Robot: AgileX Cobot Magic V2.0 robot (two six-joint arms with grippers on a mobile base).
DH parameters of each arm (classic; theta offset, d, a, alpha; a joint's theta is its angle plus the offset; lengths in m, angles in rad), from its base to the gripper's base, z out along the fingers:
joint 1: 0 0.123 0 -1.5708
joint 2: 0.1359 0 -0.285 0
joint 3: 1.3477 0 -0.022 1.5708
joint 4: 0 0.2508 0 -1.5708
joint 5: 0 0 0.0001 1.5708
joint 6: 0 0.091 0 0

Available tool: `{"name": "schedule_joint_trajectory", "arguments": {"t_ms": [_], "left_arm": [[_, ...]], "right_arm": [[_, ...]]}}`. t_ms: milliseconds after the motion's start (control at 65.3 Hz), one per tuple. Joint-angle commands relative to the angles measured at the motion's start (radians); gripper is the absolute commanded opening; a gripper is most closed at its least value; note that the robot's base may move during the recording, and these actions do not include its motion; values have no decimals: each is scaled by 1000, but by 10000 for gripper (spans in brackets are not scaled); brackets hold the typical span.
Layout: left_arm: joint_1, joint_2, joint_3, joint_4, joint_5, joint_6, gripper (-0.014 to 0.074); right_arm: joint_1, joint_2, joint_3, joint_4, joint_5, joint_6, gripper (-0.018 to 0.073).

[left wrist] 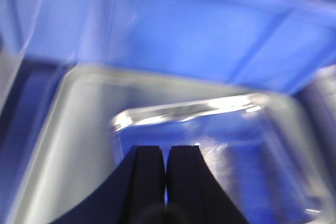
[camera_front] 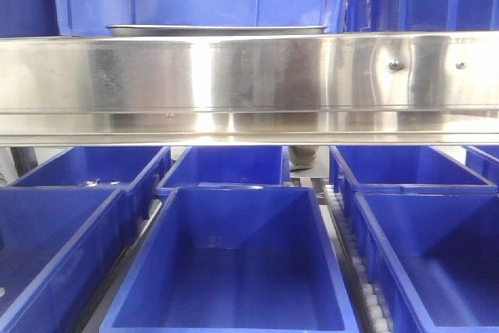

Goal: Stack silver trays without gaps

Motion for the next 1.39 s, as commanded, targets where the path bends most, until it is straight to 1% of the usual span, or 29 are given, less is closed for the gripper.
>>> {"name": "schedule_joint_trajectory", "arguments": {"t_ms": [0,46,107,184,260,337,428,536,612,673,765,918,1025,1102,1255,1377], "left_arm": [[-34,-84,125,-13,-155,6,4],[-49,-120,191,-11,-233,6,4],[-68,-173,274,-7,-310,6,4],[-86,-229,381,21,-424,6,4],[-97,-295,490,74,-544,6,4],[-100,-359,588,84,-656,6,4],[-100,-430,684,84,-709,6,4],[-100,-524,815,119,-772,11,4],[-100,-587,898,126,-820,11,4],[-100,-640,965,126,-844,11,4],[-100,-716,1045,126,-846,11,4],[-100,-848,1127,126,-844,11,4],[-100,-952,1156,126,-826,11,4],[-100,-1016,1159,126,-789,11,4],[-100,-1106,1159,126,-780,11,4],[-100,-1141,1159,126,-786,11,4]], "right_arm": [[12,-80,95,-29,-117,-32,-79],[14,-119,163,-29,-183,-32,-79],[14,-182,253,-29,-271,-32,-79],[14,-260,359,-29,-367,-32,-79],[14,-338,451,-38,-421,-32,-79],[14,-405,541,-55,-448,-32,-79],[14,-490,640,-61,-471,-32,-79],[14,-590,751,-63,-499,-32,-79],[14,-654,827,-63,-531,-32,-79],[14,-707,887,-63,-550,-32,-79],[14,-785,972,-63,-552,-32,-79],[14,-916,1072,-63,-540,-32,-79],[14,-1008,1087,-63,-477,-32,-79],[14,-1068,1087,-63,-448,-32,-79],[14,-1163,1087,-63,-447,-32,-79],[14,-1212,1087,-63,-447,-32,-79]]}}
